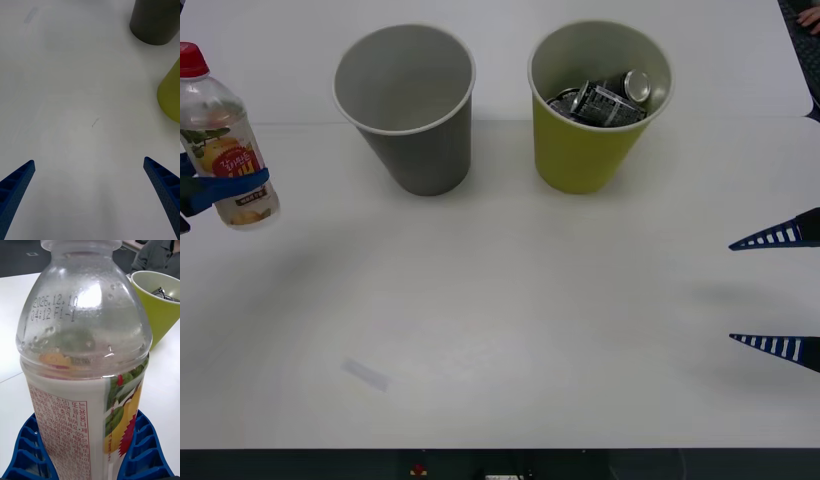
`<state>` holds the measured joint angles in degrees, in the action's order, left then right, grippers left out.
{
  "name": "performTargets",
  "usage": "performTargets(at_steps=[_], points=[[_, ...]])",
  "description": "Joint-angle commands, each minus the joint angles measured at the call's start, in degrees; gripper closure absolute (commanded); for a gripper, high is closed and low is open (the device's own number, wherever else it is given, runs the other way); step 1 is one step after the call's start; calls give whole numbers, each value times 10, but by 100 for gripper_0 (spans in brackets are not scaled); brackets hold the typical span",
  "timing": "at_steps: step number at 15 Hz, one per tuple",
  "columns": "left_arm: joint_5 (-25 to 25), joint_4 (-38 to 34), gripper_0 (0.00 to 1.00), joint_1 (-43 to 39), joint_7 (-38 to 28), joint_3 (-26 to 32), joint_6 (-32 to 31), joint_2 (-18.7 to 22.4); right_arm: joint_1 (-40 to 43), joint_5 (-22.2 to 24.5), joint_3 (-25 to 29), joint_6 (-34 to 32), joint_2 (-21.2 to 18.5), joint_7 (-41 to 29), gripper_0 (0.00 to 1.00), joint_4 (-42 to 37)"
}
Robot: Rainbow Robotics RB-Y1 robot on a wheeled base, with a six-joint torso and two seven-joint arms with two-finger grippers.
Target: Put the can into the green bin and the plastic bottle into the gray bin
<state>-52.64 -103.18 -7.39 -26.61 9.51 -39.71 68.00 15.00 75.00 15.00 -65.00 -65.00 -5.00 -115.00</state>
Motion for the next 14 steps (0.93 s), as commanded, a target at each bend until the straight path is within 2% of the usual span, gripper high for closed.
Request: performTargets(at_steps=[1, 5, 6, 9, 14], points=[[-77, -2, 100, 59, -87, 6, -41, -1, 0, 0, 0, 0, 0, 0, 0, 0], [-183, -3, 100, 150, -215, 5, -113, -2, 0, 0, 0, 0, 0, 0, 0, 0], [-227, -3, 100, 187, -255, 5, -147, -6, 0, 0, 0, 0, 0, 0, 0, 0], [-316, -3, 100, 279, -344, -2, -232, -38, 0, 0, 0, 0, 0, 0, 0, 0], [-416, -1, 100, 421, -441, -111, -245, -53, 0, 0, 0, 0, 0, 0, 0, 0]])
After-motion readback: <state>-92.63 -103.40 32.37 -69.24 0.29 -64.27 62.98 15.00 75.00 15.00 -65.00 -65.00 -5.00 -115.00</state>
